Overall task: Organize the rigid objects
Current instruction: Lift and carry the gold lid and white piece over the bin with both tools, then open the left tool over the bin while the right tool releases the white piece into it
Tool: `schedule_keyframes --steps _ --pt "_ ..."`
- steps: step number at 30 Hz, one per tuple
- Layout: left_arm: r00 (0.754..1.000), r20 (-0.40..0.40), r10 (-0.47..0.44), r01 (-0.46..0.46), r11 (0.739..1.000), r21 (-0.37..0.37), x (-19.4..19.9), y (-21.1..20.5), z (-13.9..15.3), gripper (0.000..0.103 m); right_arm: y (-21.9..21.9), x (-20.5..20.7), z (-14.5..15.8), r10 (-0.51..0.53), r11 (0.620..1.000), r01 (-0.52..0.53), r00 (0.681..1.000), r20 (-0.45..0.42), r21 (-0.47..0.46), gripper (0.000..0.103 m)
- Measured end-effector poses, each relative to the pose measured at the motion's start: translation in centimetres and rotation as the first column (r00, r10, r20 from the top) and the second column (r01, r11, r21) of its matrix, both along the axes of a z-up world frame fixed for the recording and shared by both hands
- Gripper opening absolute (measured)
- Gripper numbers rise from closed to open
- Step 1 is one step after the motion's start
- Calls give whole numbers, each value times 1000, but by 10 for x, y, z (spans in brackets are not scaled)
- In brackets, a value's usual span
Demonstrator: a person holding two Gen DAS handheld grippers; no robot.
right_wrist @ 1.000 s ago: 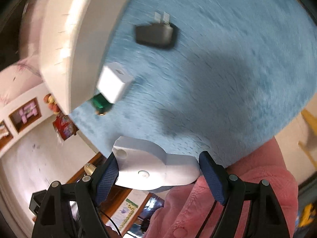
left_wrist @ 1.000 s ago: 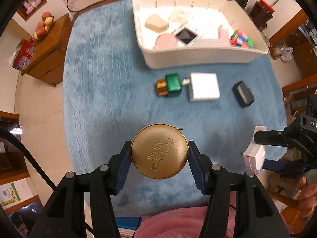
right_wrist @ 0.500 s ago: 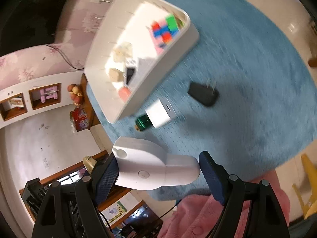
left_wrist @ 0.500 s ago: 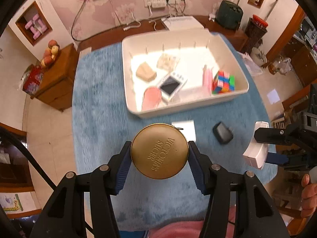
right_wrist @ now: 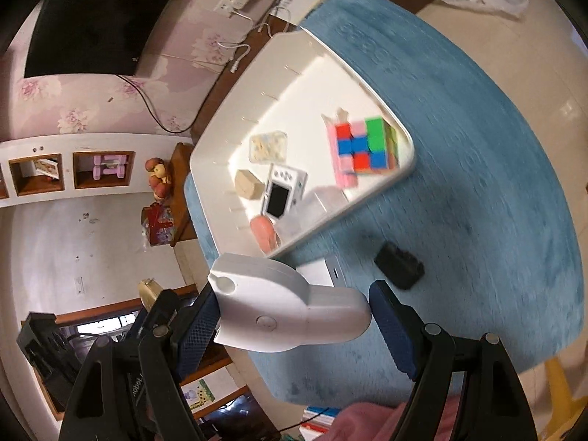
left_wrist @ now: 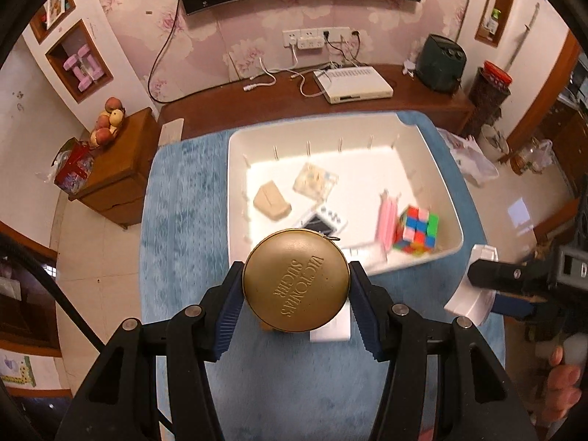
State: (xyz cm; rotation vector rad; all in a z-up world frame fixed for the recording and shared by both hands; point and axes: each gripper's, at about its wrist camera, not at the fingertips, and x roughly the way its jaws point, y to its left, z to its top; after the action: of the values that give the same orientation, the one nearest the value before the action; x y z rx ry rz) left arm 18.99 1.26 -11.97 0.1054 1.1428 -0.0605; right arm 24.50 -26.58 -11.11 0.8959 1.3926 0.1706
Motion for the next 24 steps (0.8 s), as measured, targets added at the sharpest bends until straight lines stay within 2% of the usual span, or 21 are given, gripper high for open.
schedule_keyframes --steps 3,9,20,24 --pt "999 21 27 -27 1000 5 14 -4 -2 59 -2 15 1 22 1000 -22 999 49 -1 81" --pt "995 66 72 -70 997 -34 35 -7 -9 59 -7 38 5 53 998 -50 984 171 -23 81" --pt "969 199 148 -125 984 -124 52 -4 -19 59 -6 72 0 153 977 -89 922 355 -192 81" --pt "965 211 155 -130 983 -130 54 -4 -23 59 -1 76 0 204 962 -107 890 407 -250 82"
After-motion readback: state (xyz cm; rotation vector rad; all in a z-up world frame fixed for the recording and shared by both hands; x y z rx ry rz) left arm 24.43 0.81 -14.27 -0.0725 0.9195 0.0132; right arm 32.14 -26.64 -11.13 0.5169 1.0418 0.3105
